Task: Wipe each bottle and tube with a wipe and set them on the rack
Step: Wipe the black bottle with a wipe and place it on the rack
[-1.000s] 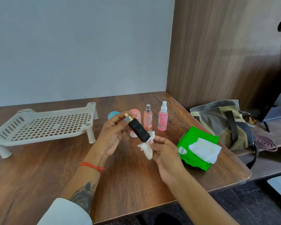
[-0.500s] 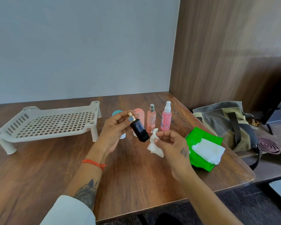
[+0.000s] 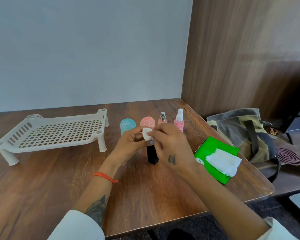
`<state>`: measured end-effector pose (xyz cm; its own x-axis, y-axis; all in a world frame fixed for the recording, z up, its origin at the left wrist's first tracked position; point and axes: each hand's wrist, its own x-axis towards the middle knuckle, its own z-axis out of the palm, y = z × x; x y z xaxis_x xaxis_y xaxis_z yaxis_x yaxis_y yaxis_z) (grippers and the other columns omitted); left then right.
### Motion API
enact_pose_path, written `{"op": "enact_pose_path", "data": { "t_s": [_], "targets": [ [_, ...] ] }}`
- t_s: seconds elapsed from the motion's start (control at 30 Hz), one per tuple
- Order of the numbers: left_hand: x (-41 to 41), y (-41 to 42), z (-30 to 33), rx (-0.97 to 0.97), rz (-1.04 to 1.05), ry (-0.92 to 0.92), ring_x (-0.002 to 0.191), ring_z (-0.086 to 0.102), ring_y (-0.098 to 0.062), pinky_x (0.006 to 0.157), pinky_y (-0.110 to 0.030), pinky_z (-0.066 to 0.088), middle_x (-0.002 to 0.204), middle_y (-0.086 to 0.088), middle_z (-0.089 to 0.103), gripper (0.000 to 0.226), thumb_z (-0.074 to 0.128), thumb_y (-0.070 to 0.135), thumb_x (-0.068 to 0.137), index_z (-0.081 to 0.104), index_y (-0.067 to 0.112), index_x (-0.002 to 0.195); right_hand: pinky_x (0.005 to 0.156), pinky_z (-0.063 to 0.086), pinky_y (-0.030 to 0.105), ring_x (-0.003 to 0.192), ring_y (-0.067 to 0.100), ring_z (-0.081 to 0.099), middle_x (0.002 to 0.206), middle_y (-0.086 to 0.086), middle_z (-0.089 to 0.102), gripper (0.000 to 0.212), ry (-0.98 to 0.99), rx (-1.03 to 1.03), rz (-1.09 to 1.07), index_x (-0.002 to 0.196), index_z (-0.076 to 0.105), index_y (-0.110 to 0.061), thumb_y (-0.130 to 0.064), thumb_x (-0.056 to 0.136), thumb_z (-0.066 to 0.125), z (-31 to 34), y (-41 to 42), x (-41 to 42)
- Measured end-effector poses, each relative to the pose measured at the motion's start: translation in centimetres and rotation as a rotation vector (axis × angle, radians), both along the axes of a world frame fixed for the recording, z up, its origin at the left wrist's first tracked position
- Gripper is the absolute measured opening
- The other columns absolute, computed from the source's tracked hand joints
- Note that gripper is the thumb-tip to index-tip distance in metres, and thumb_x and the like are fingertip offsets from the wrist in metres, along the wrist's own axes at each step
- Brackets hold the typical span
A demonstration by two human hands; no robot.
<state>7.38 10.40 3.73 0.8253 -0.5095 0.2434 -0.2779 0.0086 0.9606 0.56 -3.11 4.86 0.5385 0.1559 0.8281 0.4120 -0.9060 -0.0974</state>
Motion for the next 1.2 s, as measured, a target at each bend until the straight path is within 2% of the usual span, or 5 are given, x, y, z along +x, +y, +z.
{"op": "enact_pose_path", "data": {
  "t_s": [0.27,0.63,0.9,1.07,1.2],
  "targets": [
    [0.0,0.4,0.2,0.052,-0.104,0.041,0.100,0.067,-0.009,0.081,-0.015,0.050,0.103,0.006,0.072,0.042,0.067,-0.004,0.079,0.060,0.021,0.112,0.045,0.052,0.031,0.064,0.024,0.056,0.077,0.013,0.060,0.022,0.171,-0.242,-0.011,0.074,0.070,0.000,0.004,0.056,0.082,-0.3,-0.1,0.4],
    [0.1,0.4,0.1,0.066,-0.139,0.061,0.104,0.066,-0.017,0.091,-0.028,0.052,0.110,-0.006,0.070,0.053,0.071,-0.007,0.074,0.058,0.019,0.118,0.052,0.051,0.030,0.075,0.025,0.058,0.088,0.010,0.061,0.026,0.222,-0.477,0.090,0.089,0.069,-0.003,0.003,0.065,0.074,-0.2,-2.9,-1.2],
    [0.1,0.4,0.1,0.061,-0.112,0.115,0.106,0.065,-0.017,0.094,-0.029,0.051,0.119,-0.003,0.066,0.059,0.072,-0.007,0.073,0.054,0.023,0.120,0.064,0.052,0.028,0.077,0.026,0.063,0.088,0.012,0.066,0.024,0.139,-0.134,0.084,0.085,0.071,-0.002,-0.004,0.077,0.048,2.5,-3.3,-0.7],
    [0.1,0.4,0.2,0.043,-0.110,0.131,0.104,0.066,-0.015,0.093,-0.025,0.051,0.116,-0.001,0.067,0.061,0.072,-0.009,0.073,0.052,0.025,0.120,0.075,0.049,0.032,0.093,0.028,0.059,0.105,0.011,0.063,0.027,0.544,-0.332,0.125,0.096,0.070,-0.006,0.007,0.074,0.062,4.2,-1.0,0.8],
    [0.1,0.4,0.1,0.044,-0.096,0.126,0.103,0.067,-0.015,0.096,-0.030,0.050,0.109,0.005,0.070,0.061,0.071,-0.010,0.072,0.053,0.023,0.119,0.077,0.045,0.025,0.090,0.020,0.059,0.105,0.008,0.066,0.027,0.730,-0.134,0.071,0.101,0.072,-0.012,0.001,0.083,0.056,4.6,-0.7,1.8]
  ]
}}
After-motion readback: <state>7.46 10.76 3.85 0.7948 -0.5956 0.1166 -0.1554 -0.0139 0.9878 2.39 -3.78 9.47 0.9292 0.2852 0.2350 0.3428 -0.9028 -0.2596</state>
